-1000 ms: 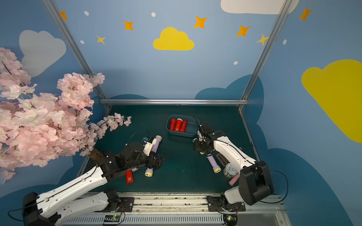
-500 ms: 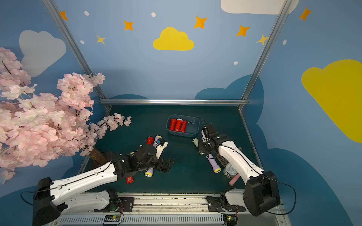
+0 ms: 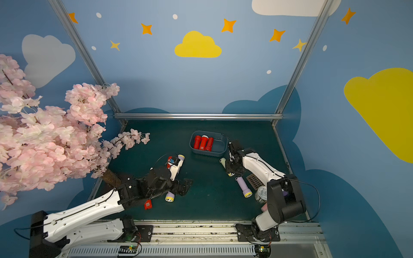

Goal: Put the flashlights into the storage boxes
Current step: Pick up the flashlight from the center of the board.

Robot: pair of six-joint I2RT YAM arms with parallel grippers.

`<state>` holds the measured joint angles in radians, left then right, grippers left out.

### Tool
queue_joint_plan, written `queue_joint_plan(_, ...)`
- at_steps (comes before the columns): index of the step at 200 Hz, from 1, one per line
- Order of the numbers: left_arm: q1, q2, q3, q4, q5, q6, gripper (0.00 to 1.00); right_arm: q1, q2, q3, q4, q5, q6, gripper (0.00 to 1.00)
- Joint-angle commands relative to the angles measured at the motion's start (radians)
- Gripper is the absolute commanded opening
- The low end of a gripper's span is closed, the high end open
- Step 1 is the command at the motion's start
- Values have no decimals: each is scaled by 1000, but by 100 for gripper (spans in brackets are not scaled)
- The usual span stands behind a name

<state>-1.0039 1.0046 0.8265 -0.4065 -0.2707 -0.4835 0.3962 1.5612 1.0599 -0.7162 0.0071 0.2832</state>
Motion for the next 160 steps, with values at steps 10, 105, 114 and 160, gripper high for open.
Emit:
queue_joint_plan(10, 15, 9, -2, -35, -37, 45, 99, -5, 73, 67, 7, 3, -12, 52)
queue_joint_plan(105, 123, 41, -31, 22, 52, 75, 99, -8, 279, 188, -10, -3, -18, 50)
queue_joint_plan(114, 131, 41, -33, 26, 60, 76, 99, -7, 290, 194, -12, -5, -17, 50)
queue_joint_plan(160, 170, 40, -53, 42, 91, 86, 99, 0, 334, 230, -26, -8, -10, 49)
